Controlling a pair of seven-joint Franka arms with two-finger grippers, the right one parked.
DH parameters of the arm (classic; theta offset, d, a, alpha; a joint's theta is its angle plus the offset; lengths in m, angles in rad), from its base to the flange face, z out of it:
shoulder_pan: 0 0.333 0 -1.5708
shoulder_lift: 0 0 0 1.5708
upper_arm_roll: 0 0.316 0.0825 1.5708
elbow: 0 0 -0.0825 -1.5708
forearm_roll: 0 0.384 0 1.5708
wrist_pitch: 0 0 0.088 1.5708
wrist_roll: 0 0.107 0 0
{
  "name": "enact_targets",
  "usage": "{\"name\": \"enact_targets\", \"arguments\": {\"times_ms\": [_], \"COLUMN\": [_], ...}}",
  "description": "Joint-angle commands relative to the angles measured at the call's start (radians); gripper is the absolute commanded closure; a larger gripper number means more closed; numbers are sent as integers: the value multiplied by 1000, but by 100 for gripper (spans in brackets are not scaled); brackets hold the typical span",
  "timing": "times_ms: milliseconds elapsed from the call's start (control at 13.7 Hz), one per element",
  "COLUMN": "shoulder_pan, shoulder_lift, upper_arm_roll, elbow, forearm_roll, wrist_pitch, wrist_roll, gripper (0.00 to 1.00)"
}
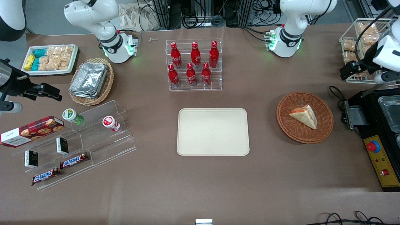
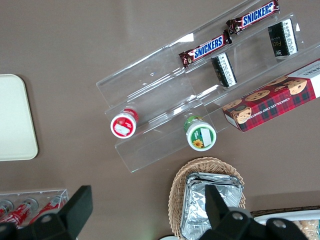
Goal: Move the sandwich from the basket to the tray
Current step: 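Move the left gripper over the sandwich in the wicker basket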
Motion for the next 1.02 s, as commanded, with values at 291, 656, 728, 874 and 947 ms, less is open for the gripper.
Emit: {"name": "enact_targets", "arguments": {"times_ms": [291, 656, 728, 874, 947], "shoulder_pan": [-3, -3, -3, -3, -3], "shoulder_lift": [-29, 54, 67, 103, 121], "upper_arm_roll": [27, 27, 27, 27, 27], "elbow": [-250, -321, -341, -399, -428], "forearm_roll": [-67, -65, -65, -65, -65], "wrist_pitch": [241, 359, 385, 463, 518], "wrist_roll": [-153, -307, -323, -368, -408], "gripper": [0, 0, 0, 0, 0]}}
